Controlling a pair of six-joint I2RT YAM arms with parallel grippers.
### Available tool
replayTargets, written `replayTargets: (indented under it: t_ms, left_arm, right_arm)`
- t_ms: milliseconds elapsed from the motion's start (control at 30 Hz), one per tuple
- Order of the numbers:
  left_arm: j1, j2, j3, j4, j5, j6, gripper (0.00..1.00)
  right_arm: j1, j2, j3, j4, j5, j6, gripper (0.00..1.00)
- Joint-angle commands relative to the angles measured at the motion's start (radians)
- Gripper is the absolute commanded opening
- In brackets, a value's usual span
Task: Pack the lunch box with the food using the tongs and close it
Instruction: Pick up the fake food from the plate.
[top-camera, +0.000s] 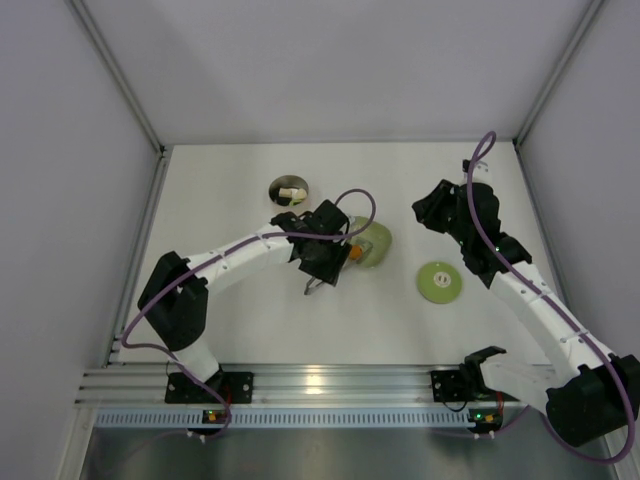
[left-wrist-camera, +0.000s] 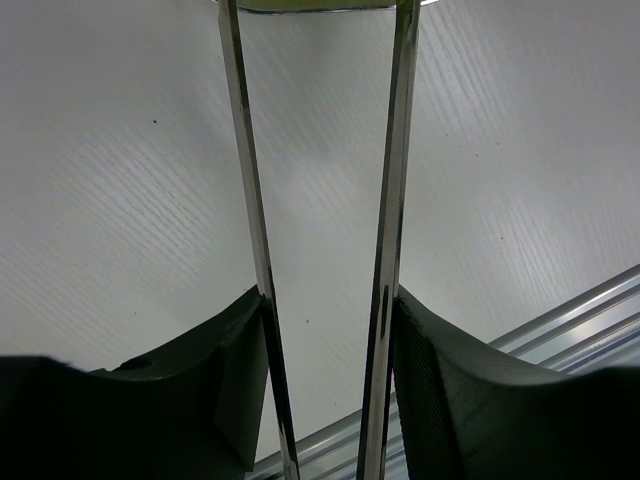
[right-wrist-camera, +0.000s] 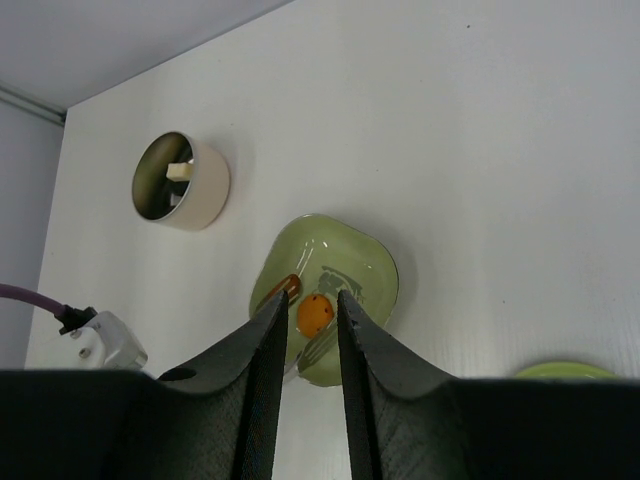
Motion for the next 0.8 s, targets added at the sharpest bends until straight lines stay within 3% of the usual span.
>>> replayTargets:
  t_ms: [0,367,767]
  left_arm:
    - [-0.011,0.009,0.056,-0.029,-0.013,0.017,0.52]
    - [-0.013,0.0,0.072,-0.046,-0.032,0.008,0.4]
    - [-0.013,-0.048,0.111,0.001,-0.122,-0.024,0.39]
  right_arm:
    - [0.017,-0.022,0.0,0.009,0.012,-0.01,0.26]
    - [0.017,-0.016,0.003,0.014,0.009,-0.01,0.26]
    - [0.017,-0.016,0.001,0.014,0.007,-0.008,0.26]
